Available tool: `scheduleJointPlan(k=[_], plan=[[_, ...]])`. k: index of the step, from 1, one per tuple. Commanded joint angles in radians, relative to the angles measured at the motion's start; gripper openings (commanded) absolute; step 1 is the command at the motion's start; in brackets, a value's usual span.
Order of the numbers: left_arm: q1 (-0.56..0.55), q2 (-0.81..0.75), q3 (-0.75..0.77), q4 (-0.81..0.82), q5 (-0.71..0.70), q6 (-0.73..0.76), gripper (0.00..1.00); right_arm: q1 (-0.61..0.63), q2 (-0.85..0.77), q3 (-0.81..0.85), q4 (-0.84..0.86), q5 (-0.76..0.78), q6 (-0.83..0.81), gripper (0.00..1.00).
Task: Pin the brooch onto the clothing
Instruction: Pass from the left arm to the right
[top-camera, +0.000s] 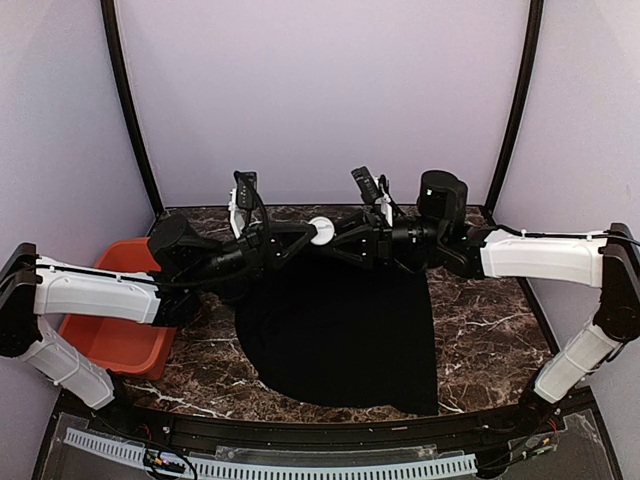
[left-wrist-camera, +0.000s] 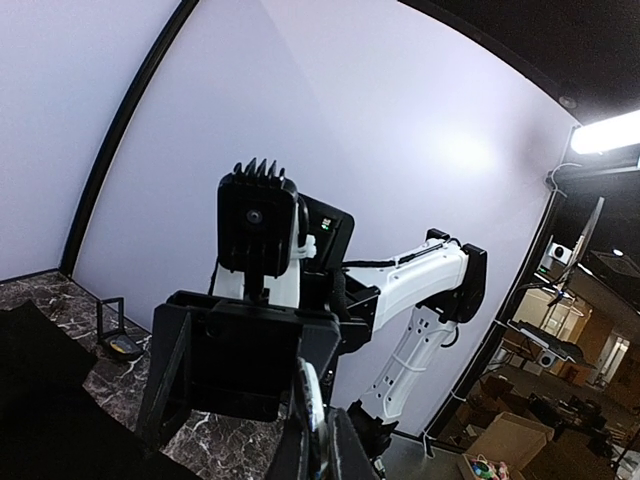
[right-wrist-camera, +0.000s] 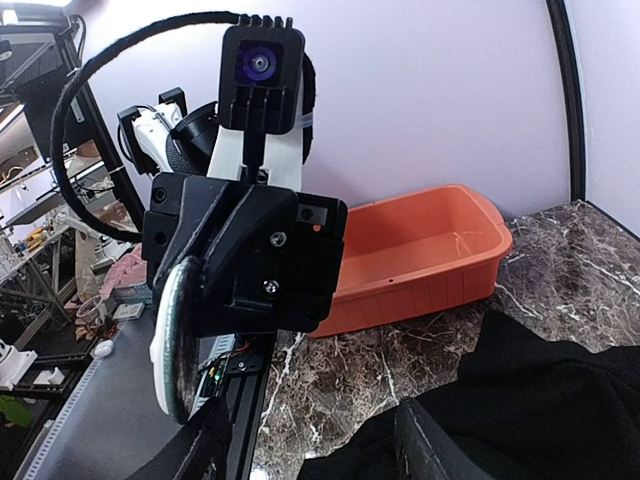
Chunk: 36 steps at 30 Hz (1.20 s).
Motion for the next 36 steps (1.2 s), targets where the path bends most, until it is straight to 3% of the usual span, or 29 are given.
scheduleJointPlan(k=[1,13,19,30,36], plan=[[0.0,-0.047,-0.025,-0.014,-0.03,0.041,0.01,0.018,-0.022,0.003,-0.025,-0.019,-0.074,0.56],[-0.001,-0.008,-0.032,0.006,-0.019,0.016,0.01,0.018,-0.023,0.039,-0.007,-0.043,-0.033,0.55],[-0.004,-0.003,-0.04,0.018,-0.021,0.015,0.01,0.017,0.01,0.064,0.015,-0.088,0.019,0.39],[-0.005,-0.022,-0.036,-0.007,-0.032,0.054,0.01,0.018,0.027,0.063,-0.002,-0.092,0.022,0.32],[-0.005,-0.016,-0.037,-0.005,-0.024,0.057,0.01,0.017,0.036,0.078,-0.003,-0.078,0.033,0.1]])
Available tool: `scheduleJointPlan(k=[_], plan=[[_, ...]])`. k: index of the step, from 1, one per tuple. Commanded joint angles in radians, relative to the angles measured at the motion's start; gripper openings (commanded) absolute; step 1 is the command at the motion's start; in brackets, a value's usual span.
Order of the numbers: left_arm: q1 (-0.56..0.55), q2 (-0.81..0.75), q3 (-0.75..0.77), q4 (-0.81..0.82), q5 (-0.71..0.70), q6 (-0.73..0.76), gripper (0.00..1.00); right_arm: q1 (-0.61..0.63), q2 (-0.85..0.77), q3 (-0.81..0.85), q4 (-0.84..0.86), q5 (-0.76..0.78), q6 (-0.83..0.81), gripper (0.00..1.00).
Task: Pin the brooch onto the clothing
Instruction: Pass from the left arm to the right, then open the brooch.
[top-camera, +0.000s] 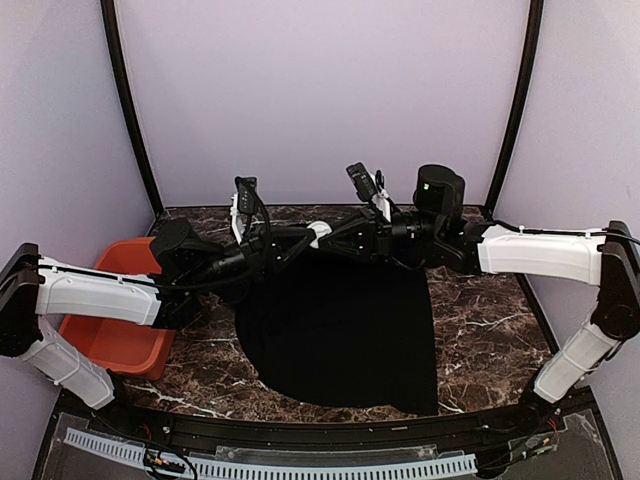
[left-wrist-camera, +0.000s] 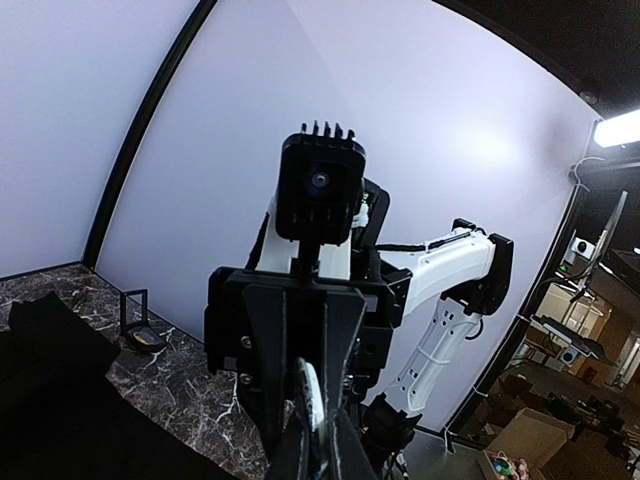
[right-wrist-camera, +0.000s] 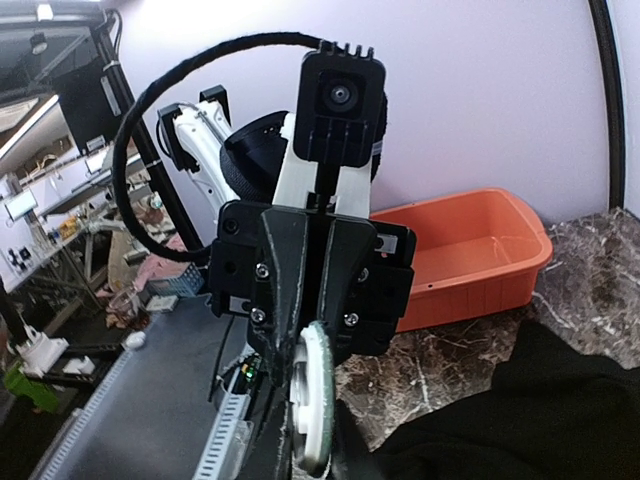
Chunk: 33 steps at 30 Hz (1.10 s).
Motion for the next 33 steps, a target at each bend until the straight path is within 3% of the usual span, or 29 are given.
scheduleJointPlan(k=[1,6,8,12,14,19,23,33], plan=[[-0.005,-0.015,-0.011,0.012,0.009,0.016,0.01,0.008,0.022,0.036,0.005,-0.001,0.01,0.05],[-0.006,-0.017,-0.013,0.012,0.011,0.018,0.05,0.008,0.026,0.037,-0.018,0.006,0.001,0.0],[-0.006,-0.023,-0.017,0.012,0.004,0.016,0.14,0.007,0.014,0.036,-0.039,0.02,-0.022,0.0],[0.004,-0.098,-0.033,-0.037,-0.028,0.02,0.5,0.007,-0.041,0.016,-0.171,0.137,-0.141,0.0],[0.005,-0.15,-0.035,-0.124,-0.064,0.049,0.6,0.007,-0.079,-0.024,-0.204,0.211,-0.198,0.0],[0.002,-0.208,0.067,-0.567,-0.194,0.118,0.63,0.007,-0.161,-0.104,-0.21,0.397,-0.261,0.0],[0.0,-0.189,0.082,-0.609,-0.196,0.107,0.63,0.008,-0.179,-0.108,-0.248,0.526,-0.282,0.0],[-0.016,-0.049,0.188,-0.649,-0.146,0.134,0.64,0.017,-0.193,-0.093,-0.299,0.56,-0.313,0.0]])
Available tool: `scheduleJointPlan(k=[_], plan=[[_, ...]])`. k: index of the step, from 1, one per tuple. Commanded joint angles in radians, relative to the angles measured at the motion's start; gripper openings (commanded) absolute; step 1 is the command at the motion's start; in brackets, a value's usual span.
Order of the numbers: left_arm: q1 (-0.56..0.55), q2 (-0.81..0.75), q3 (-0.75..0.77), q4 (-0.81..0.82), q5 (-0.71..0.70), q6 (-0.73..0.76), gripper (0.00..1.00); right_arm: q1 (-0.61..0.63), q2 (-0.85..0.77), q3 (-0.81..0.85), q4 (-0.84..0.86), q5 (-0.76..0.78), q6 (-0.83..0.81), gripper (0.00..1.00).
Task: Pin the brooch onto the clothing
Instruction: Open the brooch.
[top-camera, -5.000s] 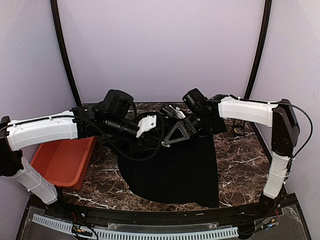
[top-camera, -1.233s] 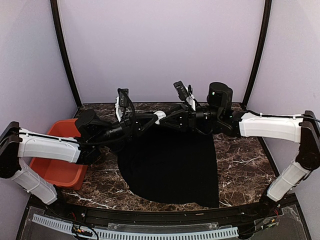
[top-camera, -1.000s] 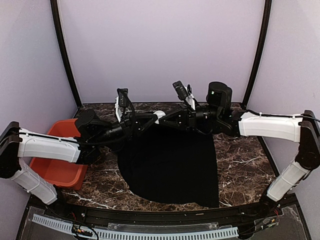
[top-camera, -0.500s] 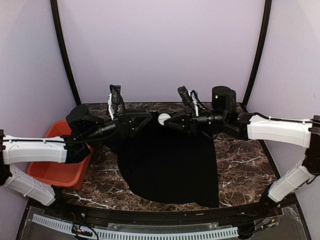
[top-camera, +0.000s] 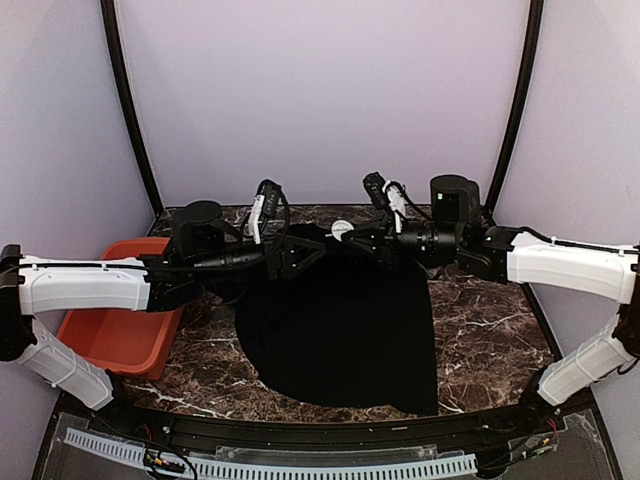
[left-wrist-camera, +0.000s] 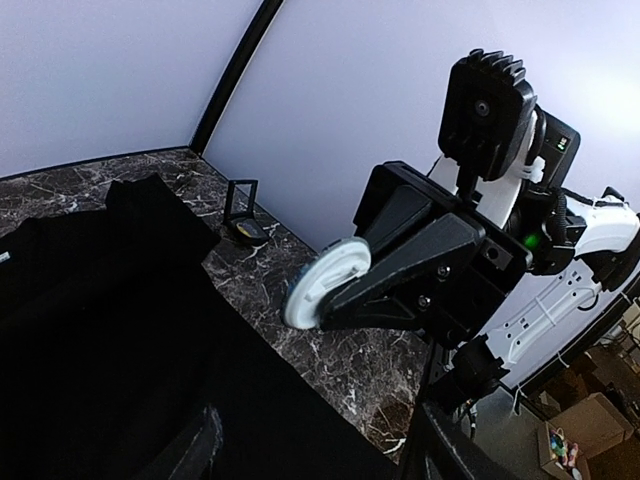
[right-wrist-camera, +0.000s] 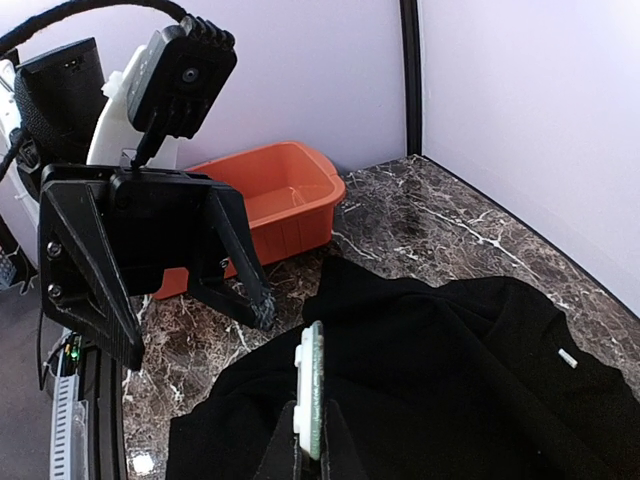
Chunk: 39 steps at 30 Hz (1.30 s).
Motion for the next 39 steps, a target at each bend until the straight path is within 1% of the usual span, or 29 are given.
scheduleJointPlan(k=[1,7,11,15,17,22,33,35,39], plan=[[-0.008,0.024,0.067,-0.046,0.02,0.036,0.64,0.014,-0.026,-0.007,-0.001,0.055,-0.031,0.0],[-0.009,0.064,0.106,-0.047,0.031,0.044,0.64,0.026,-0.032,-0.027,0.004,0.068,-0.039,0.0],[-0.009,0.097,0.124,-0.039,0.035,0.039,0.65,0.048,-0.036,-0.039,0.013,0.07,-0.089,0.0],[-0.009,0.118,0.131,-0.022,0.033,0.031,0.64,0.06,-0.048,-0.059,0.031,0.085,-0.097,0.0],[-0.009,0.126,0.135,-0.02,0.037,0.026,0.62,0.061,-0.057,-0.068,0.038,0.088,-0.094,0.0],[-0.009,0.13,0.117,0.006,0.038,0.009,0.52,0.063,-0.076,-0.08,0.044,0.102,-0.091,0.0],[-0.008,0.124,0.096,0.082,0.078,-0.011,0.52,0.066,-0.069,-0.084,0.039,0.108,-0.099,0.0],[-0.009,0.13,0.103,0.081,0.084,-0.012,0.5,0.066,-0.07,-0.083,0.042,0.109,-0.099,0.0],[-0.009,0.142,0.105,0.077,0.085,-0.016,0.37,0.069,-0.067,-0.078,0.041,0.11,-0.102,0.0]])
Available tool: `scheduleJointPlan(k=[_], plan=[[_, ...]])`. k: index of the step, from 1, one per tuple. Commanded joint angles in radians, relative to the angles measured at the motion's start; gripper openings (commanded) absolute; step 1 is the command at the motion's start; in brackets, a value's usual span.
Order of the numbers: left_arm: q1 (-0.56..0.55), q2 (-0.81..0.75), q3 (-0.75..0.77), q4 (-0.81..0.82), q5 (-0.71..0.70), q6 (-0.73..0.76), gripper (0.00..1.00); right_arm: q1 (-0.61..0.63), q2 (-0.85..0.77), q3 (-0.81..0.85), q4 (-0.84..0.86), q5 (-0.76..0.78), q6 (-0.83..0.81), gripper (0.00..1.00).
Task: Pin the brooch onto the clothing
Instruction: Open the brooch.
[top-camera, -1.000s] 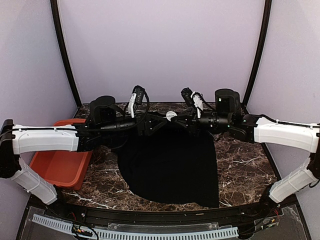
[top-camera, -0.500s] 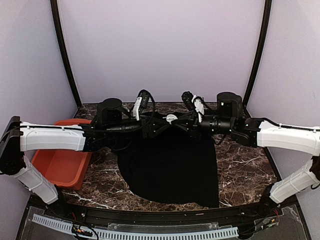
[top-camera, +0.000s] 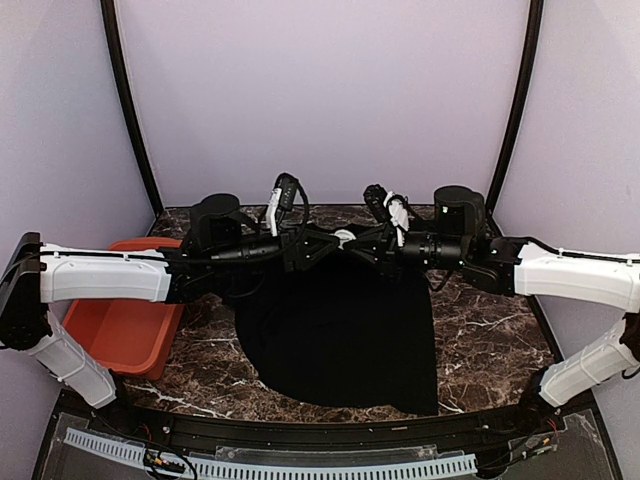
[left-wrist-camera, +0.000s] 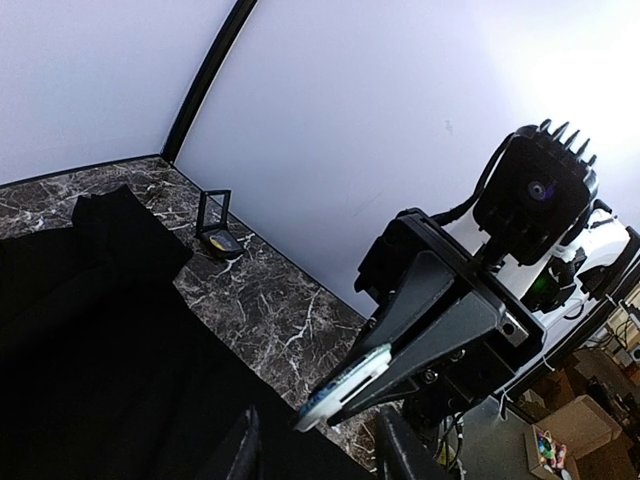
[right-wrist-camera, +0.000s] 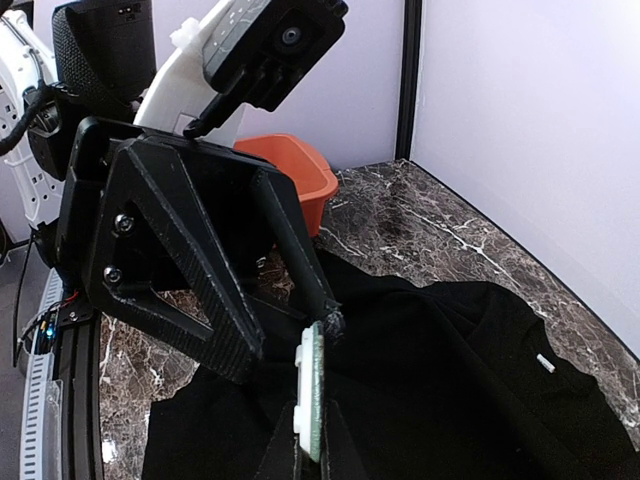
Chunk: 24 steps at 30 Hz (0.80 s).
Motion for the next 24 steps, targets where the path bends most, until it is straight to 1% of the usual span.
scheduleJointPlan(k=[1,6,12,15,20,24], plan=[[-0.005,0.004,-0.002,0.021,0.02,-0.004,0.35,0.012,-0.003,-0.006,0.027,0.011,-0.01,0.0],[-0.004,0.005,-0.005,0.019,0.012,0.0,0.31,0.016,0.003,-0.006,0.026,0.01,-0.016,0.0],[-0.005,0.01,-0.003,0.02,0.011,0.001,0.3,0.028,0.016,0.0,0.024,0.016,-0.026,0.0],[-0.004,0.012,-0.001,0.021,0.012,0.0,0.17,0.035,0.019,0.001,0.024,0.018,-0.037,0.0],[-0.004,0.015,0.002,0.017,0.012,0.001,0.11,0.049,0.022,0.002,0.024,0.027,-0.05,0.0],[-0.004,0.019,0.007,-0.001,0.001,-0.001,0.1,0.065,0.025,0.009,0.017,0.051,-0.068,0.0]])
